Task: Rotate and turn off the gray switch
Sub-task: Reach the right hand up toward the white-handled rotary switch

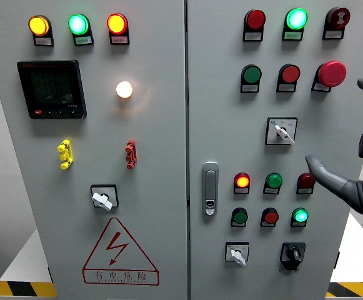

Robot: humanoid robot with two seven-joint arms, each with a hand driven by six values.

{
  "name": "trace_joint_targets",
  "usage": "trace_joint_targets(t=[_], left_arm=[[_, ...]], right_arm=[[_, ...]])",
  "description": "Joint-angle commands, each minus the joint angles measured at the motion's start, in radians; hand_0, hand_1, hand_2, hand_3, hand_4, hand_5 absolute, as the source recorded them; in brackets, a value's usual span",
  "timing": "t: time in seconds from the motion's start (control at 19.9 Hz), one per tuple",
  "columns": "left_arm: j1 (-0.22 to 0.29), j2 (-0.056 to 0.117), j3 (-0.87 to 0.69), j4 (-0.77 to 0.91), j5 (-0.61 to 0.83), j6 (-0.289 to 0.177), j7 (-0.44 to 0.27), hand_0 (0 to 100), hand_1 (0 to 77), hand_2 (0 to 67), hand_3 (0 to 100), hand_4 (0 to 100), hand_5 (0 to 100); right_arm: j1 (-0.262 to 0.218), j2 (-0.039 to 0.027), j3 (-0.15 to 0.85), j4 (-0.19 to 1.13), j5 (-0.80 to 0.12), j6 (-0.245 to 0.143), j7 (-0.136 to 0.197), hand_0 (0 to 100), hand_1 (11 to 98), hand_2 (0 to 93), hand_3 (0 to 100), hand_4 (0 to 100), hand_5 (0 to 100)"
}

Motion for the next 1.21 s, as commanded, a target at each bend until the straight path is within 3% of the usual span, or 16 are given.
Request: trace_joint_targets(t=[0.0, 0.35, 0.45, 0.55, 0.7, 0.81, 1.16], left_arm=[[0.0, 0.0, 0.0, 0.0, 0.0, 0.0, 0.0, 0, 0.0, 13.3, 18, 9, 12], [0.0, 0.0, 0.0, 0.0, 0.0, 0.0, 0.0, 0, 0.0, 13.3, 18, 9, 12], [0.0, 0.0, 0.0, 0.0, 0.0, 0.0, 0.0, 0, 0.0, 13.3, 18, 9, 12], [0.0, 0.0, 0.0, 0.0, 0.0, 0.0, 0.0, 0, 0.0, 13.3, 18, 10, 12], [0.0, 0.0, 0.0, 0.0, 0.0, 0.0, 0.0, 0, 0.0, 13.3, 18, 10, 12], [0.0, 0.001, 0.0, 0.0, 0.0, 0.0, 0.0, 0, 0.0, 13.3, 18, 9, 12], [0.0, 0.001, 0.0, 0.0, 0.0, 0.0, 0.0, 0, 0.0, 13.3, 18, 9, 12]], right_arm=[[0.0, 0.0, 0.001, 0.0, 0.0, 0.001, -0.001, 0, 45.9, 6.0, 89, 100, 100], [0.0, 0.0, 0.001, -0.003, 0.0, 0.019, -0.007, 0, 44.7, 5.9, 88, 100, 100], [0.002, 0.0, -0.001, -0.007, 0.0, 0.031, -0.013, 0, 43.2, 12.3, 87, 99, 100], [0.008, 0.0, -0.004, -0.015, 0.001, 0.031, -0.025, 0, 40.1, 28.1, 85, 93, 98], [0.024, 0.0, -0.016, -0.033, 0.026, 0.034, -0.08, 0, 39.2, 42.9, 86, 90, 98], [0.049, 0.0, -0.027, -0.061, 0.046, 0.033, -0.116, 0, 38.6, 47.2, 86, 88, 98], [0.064, -0.0016, -0.07, -0.112, 0.044, 0.025, -0.202, 0, 38.7, 57.3, 87, 88, 98]])
